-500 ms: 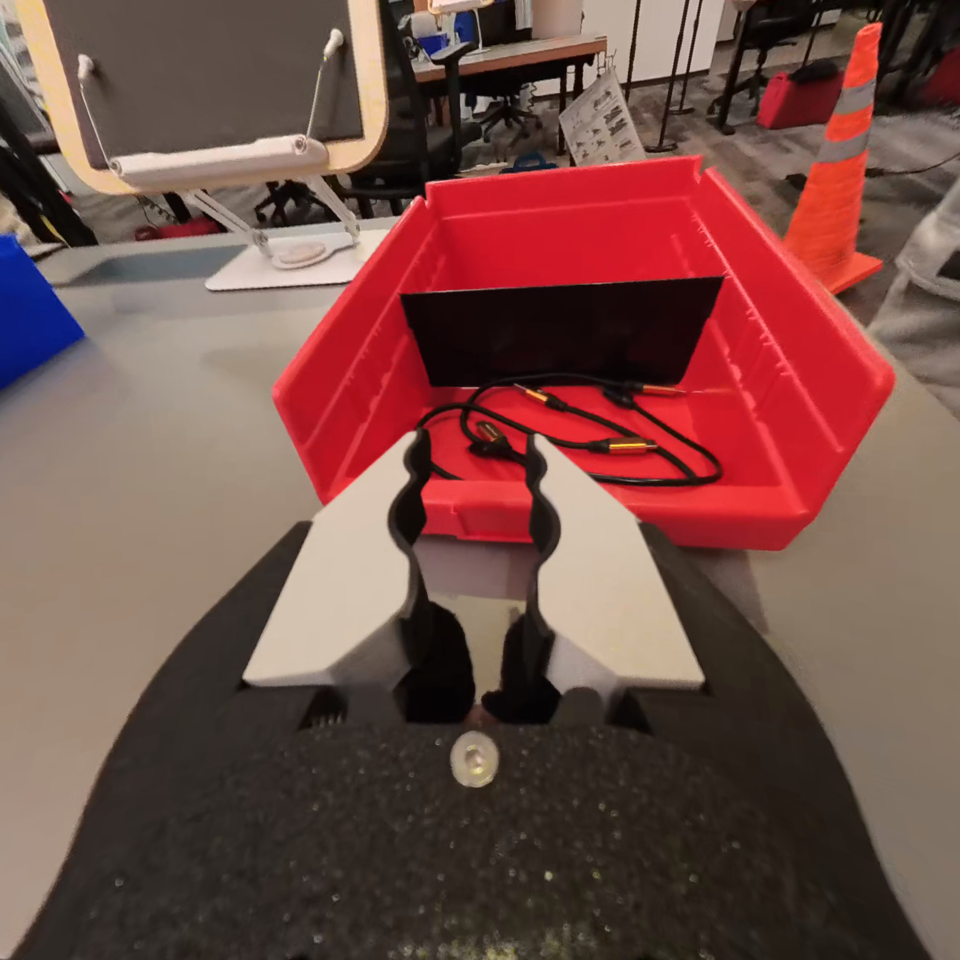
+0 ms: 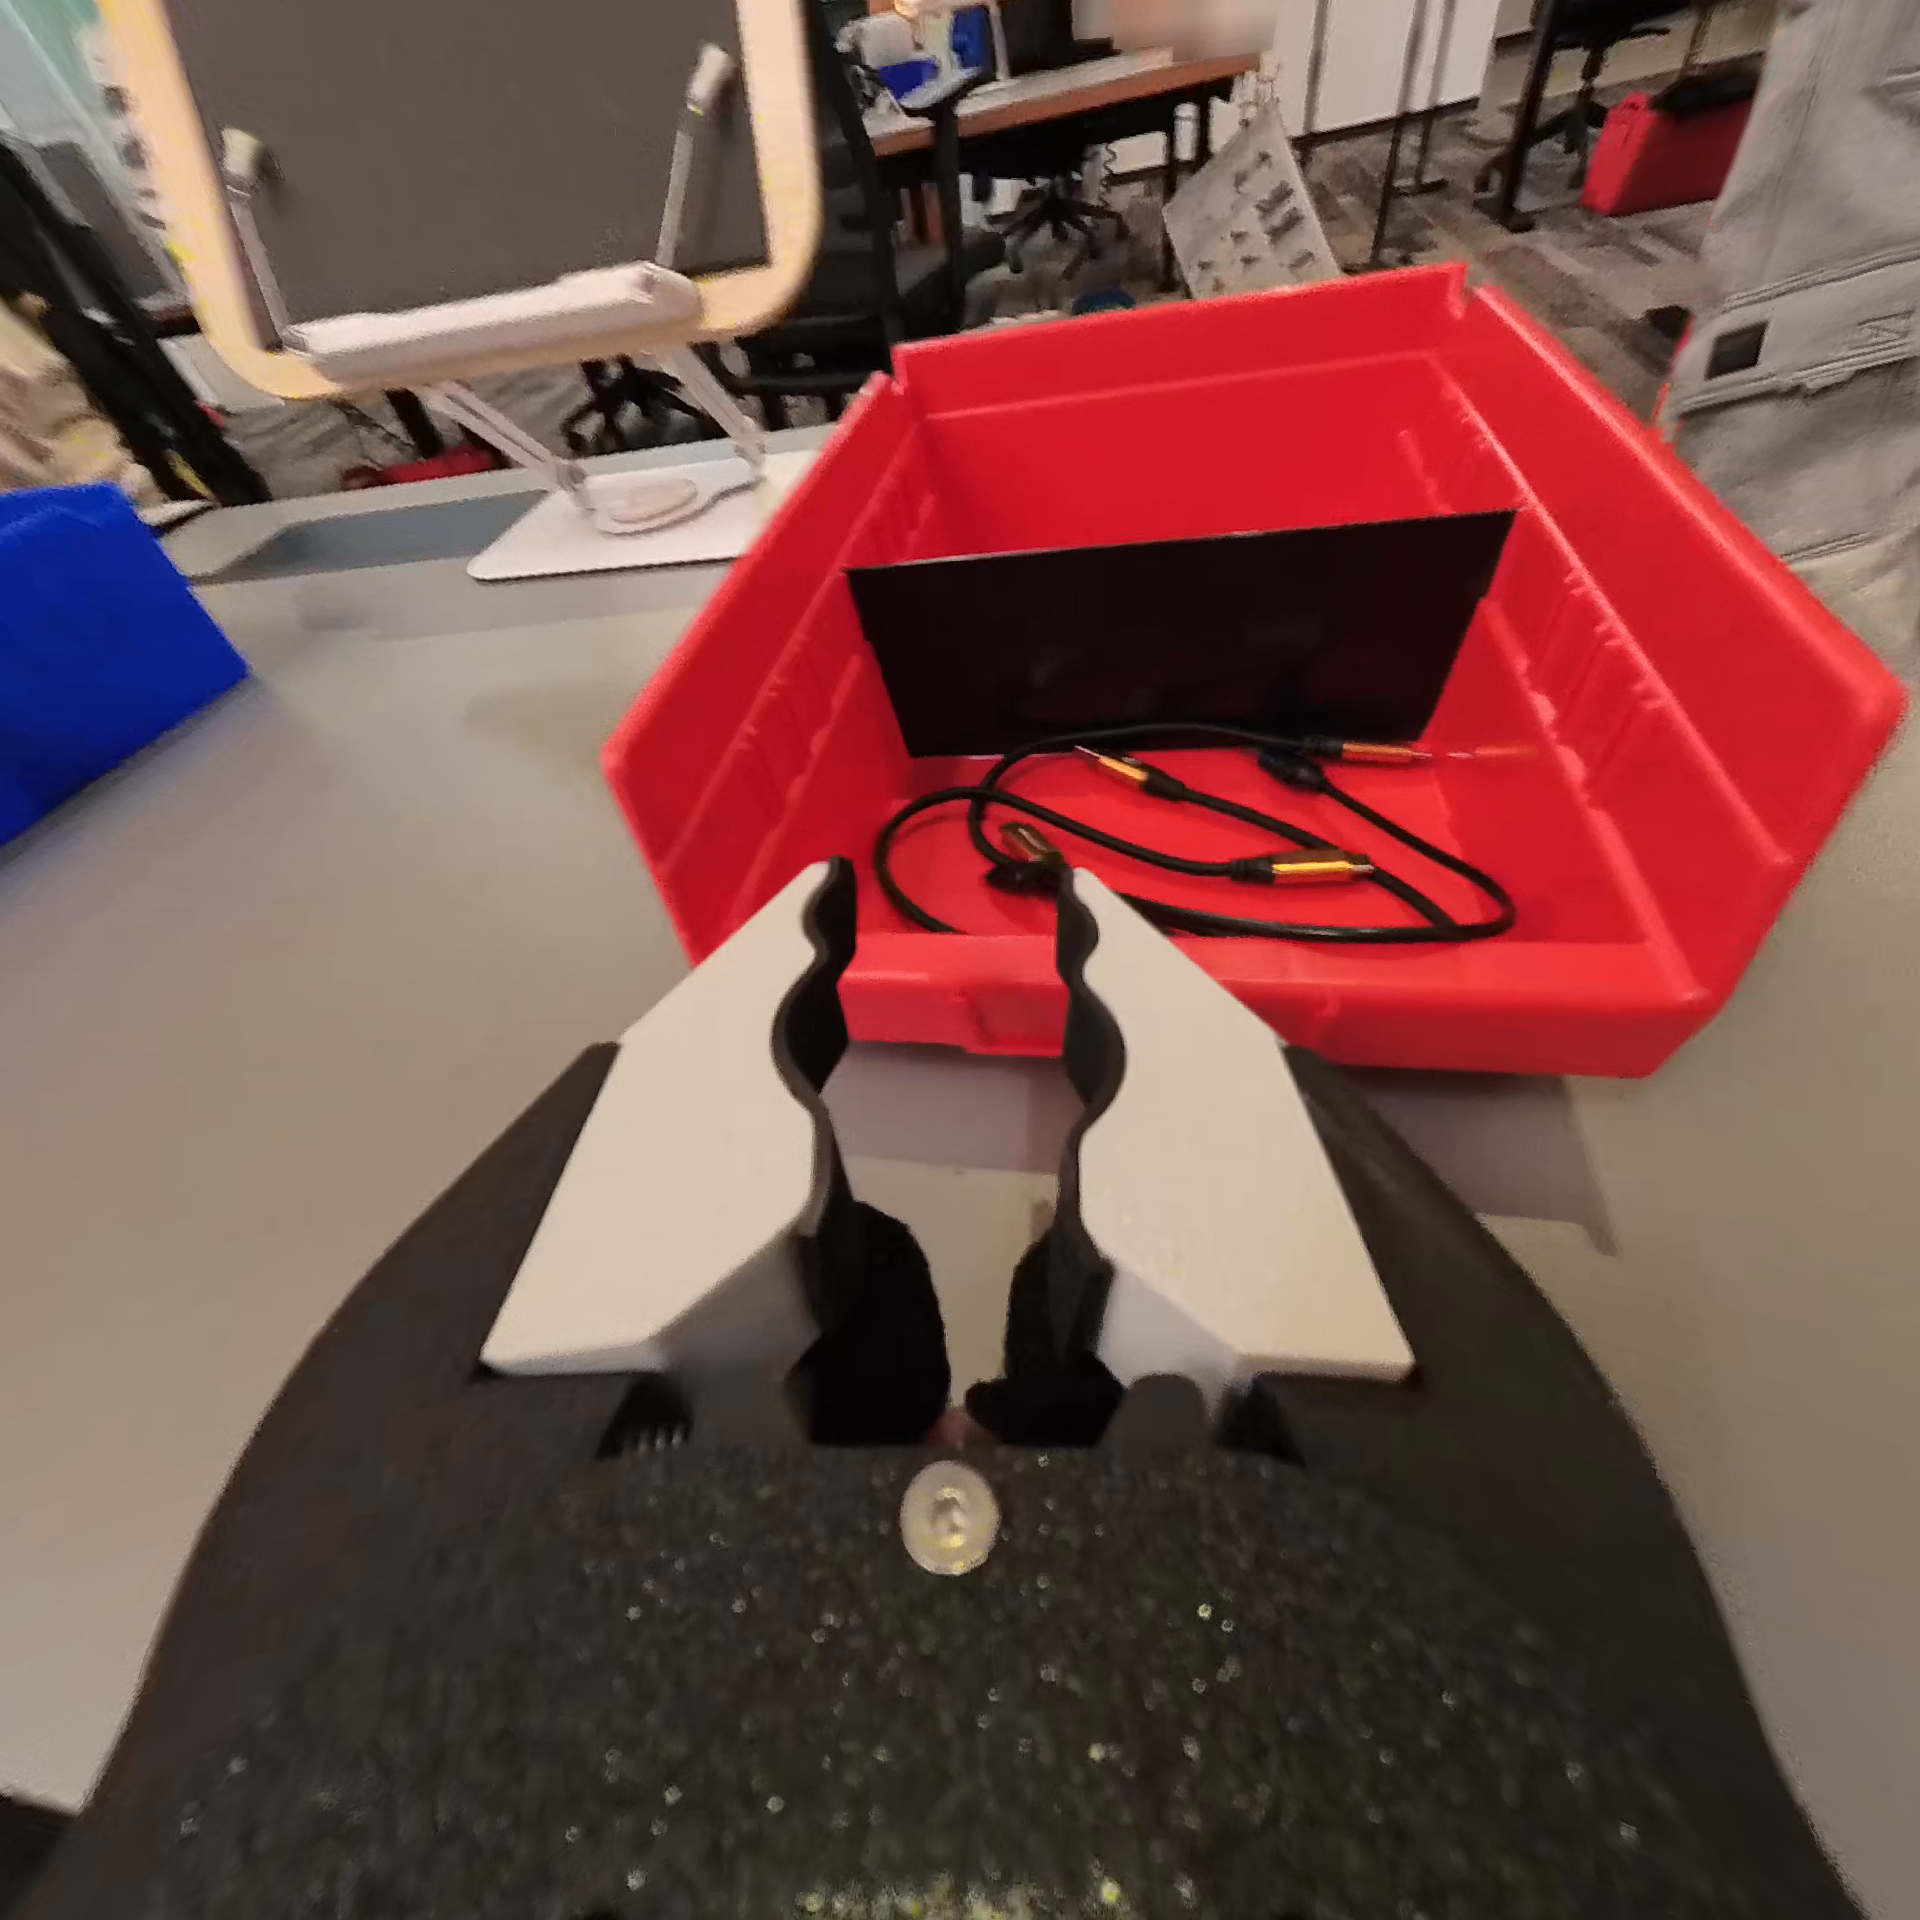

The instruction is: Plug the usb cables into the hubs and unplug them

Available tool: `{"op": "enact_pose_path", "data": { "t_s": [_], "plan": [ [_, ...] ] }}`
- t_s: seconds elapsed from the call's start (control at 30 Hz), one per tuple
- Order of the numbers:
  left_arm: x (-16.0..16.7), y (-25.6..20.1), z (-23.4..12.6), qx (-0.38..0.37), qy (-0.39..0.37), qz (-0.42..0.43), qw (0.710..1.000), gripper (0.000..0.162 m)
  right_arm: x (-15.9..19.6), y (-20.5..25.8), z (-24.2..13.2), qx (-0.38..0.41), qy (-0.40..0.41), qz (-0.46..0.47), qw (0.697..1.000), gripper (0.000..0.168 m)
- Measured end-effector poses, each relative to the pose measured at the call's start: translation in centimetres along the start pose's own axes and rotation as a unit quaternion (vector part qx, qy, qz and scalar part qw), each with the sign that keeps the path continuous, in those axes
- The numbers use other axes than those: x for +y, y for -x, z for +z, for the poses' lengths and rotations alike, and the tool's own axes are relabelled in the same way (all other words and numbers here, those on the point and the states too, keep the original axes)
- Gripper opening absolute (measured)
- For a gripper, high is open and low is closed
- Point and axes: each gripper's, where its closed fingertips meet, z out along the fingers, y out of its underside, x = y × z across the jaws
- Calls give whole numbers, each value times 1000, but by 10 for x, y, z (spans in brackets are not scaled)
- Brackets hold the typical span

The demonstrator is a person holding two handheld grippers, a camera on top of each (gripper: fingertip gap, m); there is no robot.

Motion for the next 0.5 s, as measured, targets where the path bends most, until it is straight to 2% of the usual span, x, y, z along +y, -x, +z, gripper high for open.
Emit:
{"op": "enact_pose_path", "data": {
  "t_s": [0.03, 0.1, 0.13, 0.17, 0.27, 0.37, 0.43, 0.5],
  "plan": [
    [-1, 0, -1, 0, -3, -3, 1000, 26, -6, 13, -1, -33, -12, -5, 999, 43],
    [-4, -2, -1, 10, -10, -11, 1000, 26, -23, 69, -14, -170, -61, -39, 983, 61],
    [-4, -3, -1, 15, -11, -14, 1000, 26, -23, 85, -18, -193, -62, -54, 978, 62],
    [-3, -4, 0, 17, -10, -15, 1000, 26, -18, 92, -16, -184, -49, -73, 979, 64],
    [-2, -4, 2, 21, -6, -17, 1000, 26, -5, 73, 6, -52, -28, -102, 993, 70],
    [0, -7, 3, 26, -2, -16, 1000, 26, 12, 64, 28, 16, 18, -107, 994, 76],
    [3, -7, 3, 24, 4, -13, 1000, 27, 14, 71, 40, 25, 26, -121, 992, 76],
    [5, -8, 1, 23, 6, -12, 1000, 27, 16, 91, 51, -6, 33, -124, 992, 75]
  ]
}}
